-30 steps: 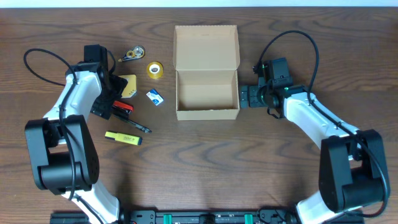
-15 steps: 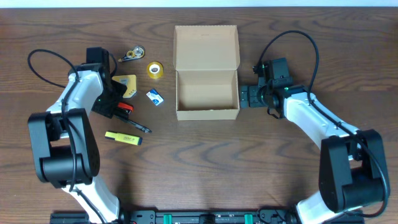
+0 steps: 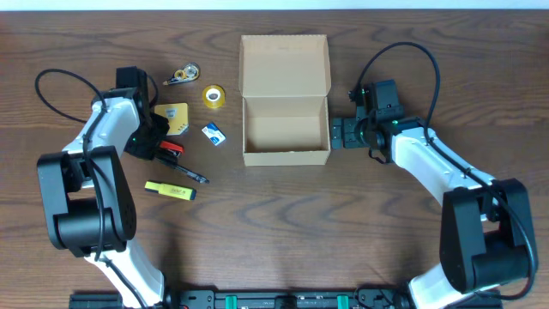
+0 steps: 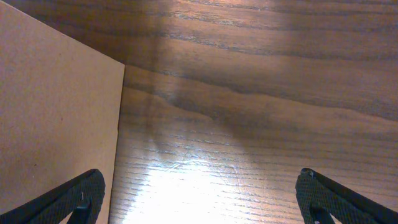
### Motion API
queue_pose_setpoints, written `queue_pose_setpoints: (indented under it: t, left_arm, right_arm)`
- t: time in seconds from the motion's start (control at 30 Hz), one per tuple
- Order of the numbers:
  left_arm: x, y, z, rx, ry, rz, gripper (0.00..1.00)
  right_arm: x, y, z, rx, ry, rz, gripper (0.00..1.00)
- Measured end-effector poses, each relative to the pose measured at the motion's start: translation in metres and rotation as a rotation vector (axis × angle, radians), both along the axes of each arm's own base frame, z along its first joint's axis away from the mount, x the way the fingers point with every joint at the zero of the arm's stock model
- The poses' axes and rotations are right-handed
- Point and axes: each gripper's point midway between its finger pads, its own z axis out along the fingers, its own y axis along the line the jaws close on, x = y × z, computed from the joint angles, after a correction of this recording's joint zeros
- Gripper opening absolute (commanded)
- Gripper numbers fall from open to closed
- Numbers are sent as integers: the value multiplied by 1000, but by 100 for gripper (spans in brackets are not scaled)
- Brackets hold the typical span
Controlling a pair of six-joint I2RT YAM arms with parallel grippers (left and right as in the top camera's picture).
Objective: Pack container
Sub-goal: 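Lift the red stapler with the left gripper and carry it over the box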
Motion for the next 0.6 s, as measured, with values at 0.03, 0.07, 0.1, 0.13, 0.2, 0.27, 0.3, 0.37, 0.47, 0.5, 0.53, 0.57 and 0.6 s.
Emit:
queue_pose_setpoints:
  t: [0.03,0.07,0.1,0.13,0.2,0.27,0.3,0.37,0.47,0.5,0.53,0.57,0.6]
  left_arm:
    - [0,0,0,0,0,0,42]
    - [0,0,0,0,0,0,41]
    - [0,0,0,0,0,0,41]
    - [0,1,0,0,1,-1,41]
    - [0,1,0,0,1,-2,45]
    - [0,1,0,2,1,-2,45]
    - [0,1,0,4,2,-2,45]
    - [-1,2,0,10,3,-1,45]
    - [-1,4,0,20,4,0,43]
    - [-1,4,0,22,4,0,41]
    - [-1,5,0,23,4,1,41]
    - [-1,5,0,26,4,0,41]
    - [-1,5,0,26,4,0,41]
  right_arm:
    - [0,0,0,0,0,0,99]
    - [0,0,0,0,0,0,99]
    - [0,0,0,0,0,0,99]
    - [0,0,0,0,0,0,99]
    - [0,0,0,0,0,0,99]
    - [0,0,0,0,0,0,99]
    - [0,0,0,0,0,0,99]
    - [0,0,0,0,0,0,99]
    - [0,0,0,0,0,0,99]
    - [0,0,0,0,0,0,99]
    - [0,0,0,0,0,0,99]
    - [0,0,0,0,0,0,99]
    - [0,0,0,0,0,0,99]
